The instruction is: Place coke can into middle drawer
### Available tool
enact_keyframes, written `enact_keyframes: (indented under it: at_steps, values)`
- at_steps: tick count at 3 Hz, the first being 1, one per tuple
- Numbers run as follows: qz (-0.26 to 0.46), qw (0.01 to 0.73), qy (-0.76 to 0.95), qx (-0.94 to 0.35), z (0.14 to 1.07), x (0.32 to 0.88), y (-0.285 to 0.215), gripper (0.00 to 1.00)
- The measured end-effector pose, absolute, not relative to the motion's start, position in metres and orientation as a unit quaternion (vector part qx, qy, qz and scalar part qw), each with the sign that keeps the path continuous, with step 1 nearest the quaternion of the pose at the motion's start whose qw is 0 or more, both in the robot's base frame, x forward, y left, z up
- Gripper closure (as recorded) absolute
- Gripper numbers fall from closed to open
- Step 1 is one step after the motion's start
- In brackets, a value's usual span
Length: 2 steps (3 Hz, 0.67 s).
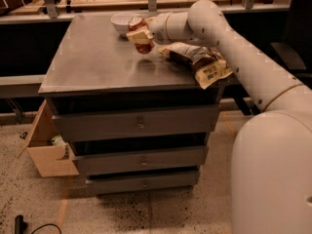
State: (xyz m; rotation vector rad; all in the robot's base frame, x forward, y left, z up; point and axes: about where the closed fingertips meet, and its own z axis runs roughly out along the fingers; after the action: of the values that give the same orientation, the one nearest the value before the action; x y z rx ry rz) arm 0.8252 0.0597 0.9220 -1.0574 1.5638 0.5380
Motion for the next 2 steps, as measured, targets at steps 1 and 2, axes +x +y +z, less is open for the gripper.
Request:
enact_keyframes:
  at_steps: [1,2]
  values:
    - [0.193,0.6,0.663,-0.404,0.931,0.856,0.037,1.0]
    - [0.194,0.627,0.66,-0.364,0.928,0.888,0.034,1.0]
